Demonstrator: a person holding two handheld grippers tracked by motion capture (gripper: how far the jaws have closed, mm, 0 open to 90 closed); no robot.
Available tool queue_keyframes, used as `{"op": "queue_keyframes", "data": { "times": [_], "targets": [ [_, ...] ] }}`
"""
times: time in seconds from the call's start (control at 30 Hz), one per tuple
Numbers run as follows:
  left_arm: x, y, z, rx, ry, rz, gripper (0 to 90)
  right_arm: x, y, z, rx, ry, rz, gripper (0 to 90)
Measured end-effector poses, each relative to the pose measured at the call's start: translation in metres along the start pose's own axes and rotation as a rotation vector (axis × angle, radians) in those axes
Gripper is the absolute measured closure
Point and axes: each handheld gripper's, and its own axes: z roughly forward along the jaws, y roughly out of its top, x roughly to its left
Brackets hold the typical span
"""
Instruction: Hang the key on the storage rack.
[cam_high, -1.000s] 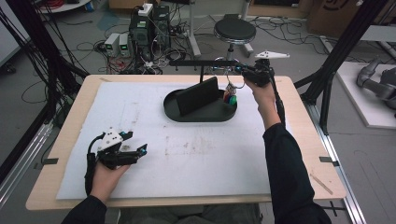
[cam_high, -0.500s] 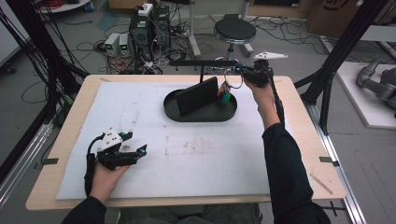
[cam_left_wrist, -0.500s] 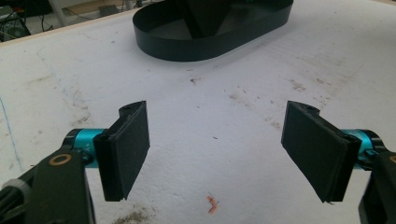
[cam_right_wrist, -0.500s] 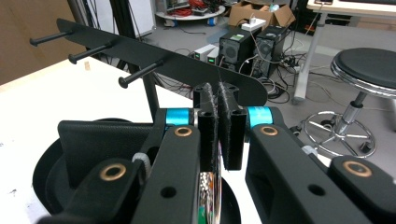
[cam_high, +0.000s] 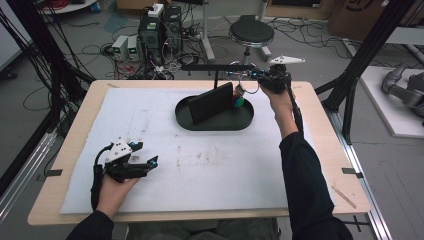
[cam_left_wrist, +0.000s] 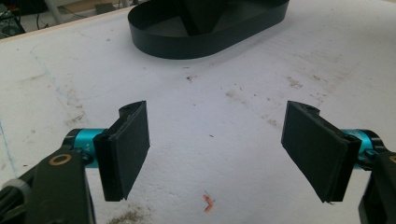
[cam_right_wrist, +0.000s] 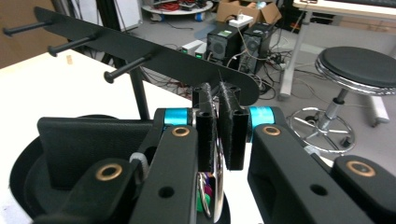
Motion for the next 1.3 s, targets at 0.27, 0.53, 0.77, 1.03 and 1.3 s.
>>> {"op": "queue_keyframes", "data": {
  "times": [0.27,0.53,0.77,1.03,1.3],
  "targets": [
    [0.0,0.0,0.001,0.005,-0.003,0.005,23.6,-0.003,-0.001,-0.002,0.02,-0.038,0.019,79.1],
    [-0.001,0.001,0.003,0.004,-0.005,0.005,23.6,-0.005,0.001,-0.016,0.024,-0.07,0.007,56.6],
    [-0.002,0.007,0.007,-0.006,-0.008,0.022,23.6,0.004,0.009,-0.051,0.032,-0.029,-0.018,44.5],
    [-0.002,0.015,0.007,-0.034,-0.011,0.027,23.5,0.022,0.012,-0.104,-0.032,0.022,-0.054,42.4],
    [-0.001,0.017,0.005,-0.046,-0.005,0.022,23.6,0.031,-0.015,-0.142,-0.063,0.053,-0.047,37.8]
  ]
}}
